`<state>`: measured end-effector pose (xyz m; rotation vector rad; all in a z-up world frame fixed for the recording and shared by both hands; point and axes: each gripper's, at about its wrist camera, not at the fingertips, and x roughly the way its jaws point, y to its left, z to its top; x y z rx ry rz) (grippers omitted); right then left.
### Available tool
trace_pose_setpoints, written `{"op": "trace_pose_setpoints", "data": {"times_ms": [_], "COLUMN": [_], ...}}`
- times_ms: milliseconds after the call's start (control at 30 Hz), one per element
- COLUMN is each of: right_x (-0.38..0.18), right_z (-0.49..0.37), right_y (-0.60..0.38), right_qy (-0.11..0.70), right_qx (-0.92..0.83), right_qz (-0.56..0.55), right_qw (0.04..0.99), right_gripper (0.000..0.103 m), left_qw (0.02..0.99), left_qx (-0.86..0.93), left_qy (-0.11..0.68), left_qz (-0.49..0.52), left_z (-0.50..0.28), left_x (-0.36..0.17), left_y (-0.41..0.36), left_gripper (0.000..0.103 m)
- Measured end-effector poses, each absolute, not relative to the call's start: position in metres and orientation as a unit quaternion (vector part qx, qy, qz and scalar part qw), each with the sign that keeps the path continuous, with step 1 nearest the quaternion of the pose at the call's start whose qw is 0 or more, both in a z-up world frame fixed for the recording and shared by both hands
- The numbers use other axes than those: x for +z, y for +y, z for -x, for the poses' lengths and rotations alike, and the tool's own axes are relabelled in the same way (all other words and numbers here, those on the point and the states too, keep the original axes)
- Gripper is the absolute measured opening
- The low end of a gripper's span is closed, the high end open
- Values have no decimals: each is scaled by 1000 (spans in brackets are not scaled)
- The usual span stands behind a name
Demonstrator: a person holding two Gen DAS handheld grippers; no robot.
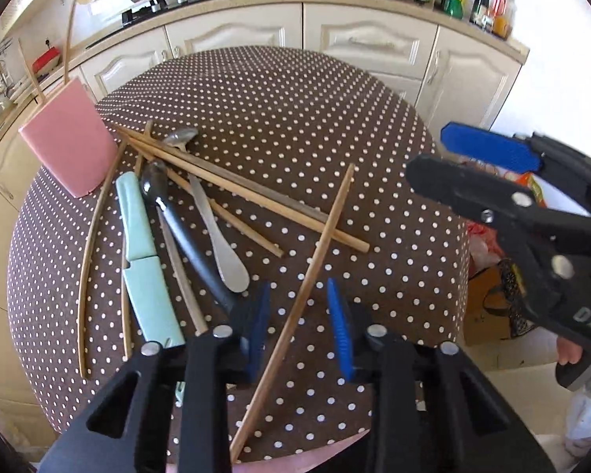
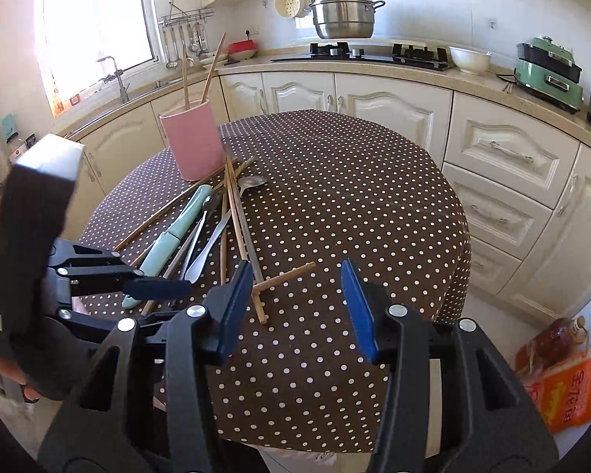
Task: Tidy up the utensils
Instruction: 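Close the left tool on a chopstick while the right tool grasps another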
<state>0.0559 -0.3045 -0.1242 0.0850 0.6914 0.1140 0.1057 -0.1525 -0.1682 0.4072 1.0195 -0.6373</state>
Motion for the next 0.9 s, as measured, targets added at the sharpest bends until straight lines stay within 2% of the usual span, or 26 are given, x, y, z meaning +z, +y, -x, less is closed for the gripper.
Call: {"op": "trace_pose_setpoints", "data": {"times_ms": [67, 133, 200, 467, 767, 900], "right_x": [-124, -125, -126, -119, -114, -119], "right_z": [-58, -58, -60, -71, -124, -161], "right_y": [-306, -307, -309, -312, -281, -255], "right_qy": [339, 341, 343, 339, 359, 384], "right_qx": [58, 58, 60, 73, 123, 157], "right_qz": [-44, -46, -47, -60, -30, -4], "right_qw": [938, 937, 936, 936, 925, 910], "right_gripper": [47, 47, 47, 47, 46, 34], "left_qw": [802, 801, 801, 816, 878, 900], "left_qx": [-294, -300, -301, -327, -255, -171], "left_qy": [480, 481, 482, 461, 403, 391], "left_qz": [-200, -195, -191, -121, 33, 89], "left_z": [-108, -111, -113, -113, -127, -146], "left_x": [-173, -175, -176, -155, -109, -109], "left_y": [-157, -161, -163, -140, -48, -2], "left_gripper": [27, 12, 6, 5, 5, 5]}}
